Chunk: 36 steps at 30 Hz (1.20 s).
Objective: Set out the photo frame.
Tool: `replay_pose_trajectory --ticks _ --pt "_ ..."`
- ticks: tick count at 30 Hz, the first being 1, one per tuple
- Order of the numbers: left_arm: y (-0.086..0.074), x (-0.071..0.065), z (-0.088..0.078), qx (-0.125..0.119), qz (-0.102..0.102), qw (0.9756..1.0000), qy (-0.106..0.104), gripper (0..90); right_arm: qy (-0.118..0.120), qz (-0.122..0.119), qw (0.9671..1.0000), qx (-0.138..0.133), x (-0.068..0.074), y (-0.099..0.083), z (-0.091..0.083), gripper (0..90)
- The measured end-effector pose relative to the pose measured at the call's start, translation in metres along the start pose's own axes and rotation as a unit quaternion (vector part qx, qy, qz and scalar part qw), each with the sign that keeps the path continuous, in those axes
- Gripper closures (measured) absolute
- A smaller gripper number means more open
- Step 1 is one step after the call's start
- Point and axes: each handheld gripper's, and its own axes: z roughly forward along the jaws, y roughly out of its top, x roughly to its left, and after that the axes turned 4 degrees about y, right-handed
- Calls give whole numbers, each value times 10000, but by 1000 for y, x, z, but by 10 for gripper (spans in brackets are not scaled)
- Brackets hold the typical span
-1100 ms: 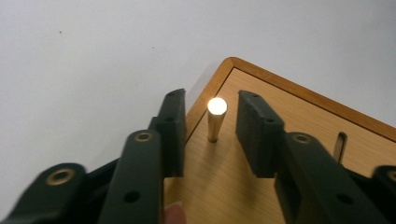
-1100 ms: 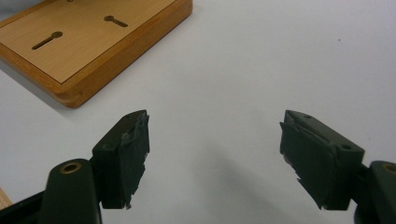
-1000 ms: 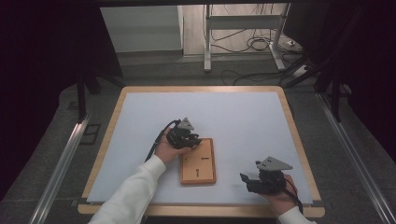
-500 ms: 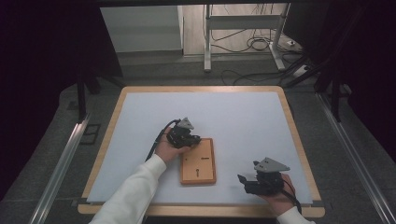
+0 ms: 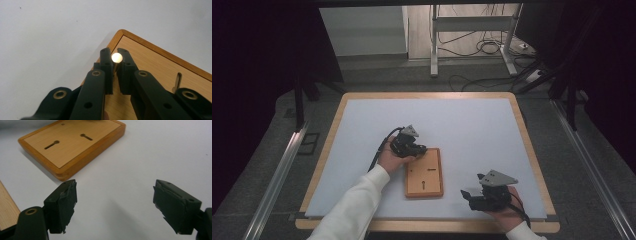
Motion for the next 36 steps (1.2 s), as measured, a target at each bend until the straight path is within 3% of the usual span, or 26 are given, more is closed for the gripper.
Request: replay_pose_trajectory --ticks 9,21,30,36 --pt "1 3 0 58 -18 9999 -115 838 140 -496 9986 133 24 14 17 155" --pt "5 10 1 171 -118 9993 -321 838 257 -912 9953 220 43 24 36 110" --pt "6 15 1 184 -216 9985 -478 836 -1 -1341 9898 485 58 27 63 92" --pt "6 19 2 200 -288 9977 -581 835 -279 -1731 9826 611 69 31 77 92"
